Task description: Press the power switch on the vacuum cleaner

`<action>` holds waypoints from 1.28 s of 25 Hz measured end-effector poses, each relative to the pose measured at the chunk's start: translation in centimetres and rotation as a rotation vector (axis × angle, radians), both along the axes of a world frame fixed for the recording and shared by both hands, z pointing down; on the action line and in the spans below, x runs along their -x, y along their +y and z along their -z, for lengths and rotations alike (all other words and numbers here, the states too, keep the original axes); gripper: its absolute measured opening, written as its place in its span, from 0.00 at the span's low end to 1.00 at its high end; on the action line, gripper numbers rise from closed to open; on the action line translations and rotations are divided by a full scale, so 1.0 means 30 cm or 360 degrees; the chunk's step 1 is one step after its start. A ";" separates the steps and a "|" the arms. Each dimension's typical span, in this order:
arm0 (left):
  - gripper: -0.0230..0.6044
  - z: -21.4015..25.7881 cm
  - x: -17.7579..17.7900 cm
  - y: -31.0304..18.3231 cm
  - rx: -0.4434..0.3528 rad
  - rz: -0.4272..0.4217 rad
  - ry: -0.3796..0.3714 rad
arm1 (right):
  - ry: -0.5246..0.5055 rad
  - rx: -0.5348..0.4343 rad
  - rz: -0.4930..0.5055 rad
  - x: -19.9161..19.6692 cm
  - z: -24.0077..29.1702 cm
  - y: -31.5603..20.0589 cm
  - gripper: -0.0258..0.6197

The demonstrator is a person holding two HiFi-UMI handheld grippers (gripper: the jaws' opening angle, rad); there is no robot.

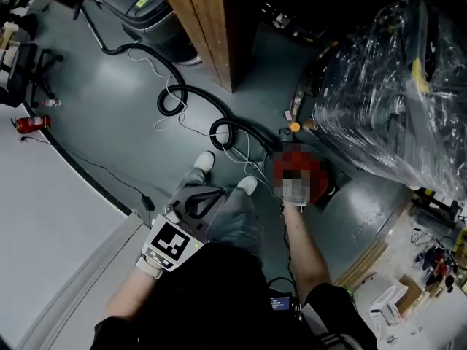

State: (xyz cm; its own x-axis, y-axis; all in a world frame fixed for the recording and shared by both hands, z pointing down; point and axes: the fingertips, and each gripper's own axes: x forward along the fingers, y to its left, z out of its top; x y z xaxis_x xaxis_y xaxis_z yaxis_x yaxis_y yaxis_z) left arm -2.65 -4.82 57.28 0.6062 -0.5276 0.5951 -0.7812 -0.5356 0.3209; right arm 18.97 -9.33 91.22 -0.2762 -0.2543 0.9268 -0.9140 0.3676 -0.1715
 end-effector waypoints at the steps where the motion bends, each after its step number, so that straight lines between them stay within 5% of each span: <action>1: 0.06 0.020 0.011 0.000 -0.0011 0.0002 -0.0001 | -0.0046 -0.0037 0.0019 0.039 0.063 -0.005 0.08; 24: 0.06 0.654 0.139 -0.130 -0.0500 -0.0040 0.0160 | -0.0695 -0.0951 0.0242 0.414 1.589 -0.106 0.08; 32: 0.06 0.842 0.176 -0.175 -0.0667 -0.0054 0.0246 | -0.0998 -0.1284 0.0236 0.501 1.912 -0.076 0.08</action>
